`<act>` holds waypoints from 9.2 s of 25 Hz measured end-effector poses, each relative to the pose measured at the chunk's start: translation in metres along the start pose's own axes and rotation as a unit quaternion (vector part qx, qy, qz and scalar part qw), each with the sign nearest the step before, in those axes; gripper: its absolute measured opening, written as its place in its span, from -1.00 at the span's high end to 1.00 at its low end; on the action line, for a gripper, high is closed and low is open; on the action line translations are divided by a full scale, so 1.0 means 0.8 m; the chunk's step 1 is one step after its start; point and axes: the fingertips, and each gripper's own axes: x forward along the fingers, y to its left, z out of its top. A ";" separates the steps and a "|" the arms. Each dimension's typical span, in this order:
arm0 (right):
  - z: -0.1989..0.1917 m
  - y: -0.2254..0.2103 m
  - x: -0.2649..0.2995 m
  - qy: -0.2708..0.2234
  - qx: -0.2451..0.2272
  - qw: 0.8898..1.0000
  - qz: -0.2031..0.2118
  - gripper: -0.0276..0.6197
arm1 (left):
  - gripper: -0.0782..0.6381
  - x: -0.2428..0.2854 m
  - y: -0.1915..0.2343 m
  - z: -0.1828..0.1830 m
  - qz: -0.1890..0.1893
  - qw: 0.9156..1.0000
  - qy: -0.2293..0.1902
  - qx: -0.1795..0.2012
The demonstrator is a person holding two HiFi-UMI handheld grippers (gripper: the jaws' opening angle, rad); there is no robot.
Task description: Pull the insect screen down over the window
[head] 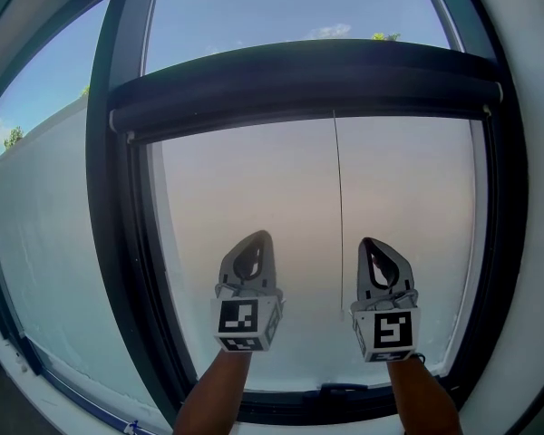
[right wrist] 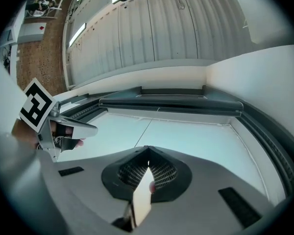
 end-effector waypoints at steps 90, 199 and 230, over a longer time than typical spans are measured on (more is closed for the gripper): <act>0.054 -0.123 0.189 0.234 -0.619 0.744 0.095 0.06 | -0.12 0.159 0.080 0.079 -0.040 0.724 0.260 0.638; -0.227 0.059 -0.220 0.437 -0.510 0.674 0.307 0.06 | -0.12 -0.234 -0.077 -0.242 -0.268 0.686 0.437 0.516; -0.301 0.107 -0.332 0.467 -0.474 0.645 0.375 0.06 | -0.12 -0.345 -0.123 -0.331 -0.323 0.653 0.498 0.470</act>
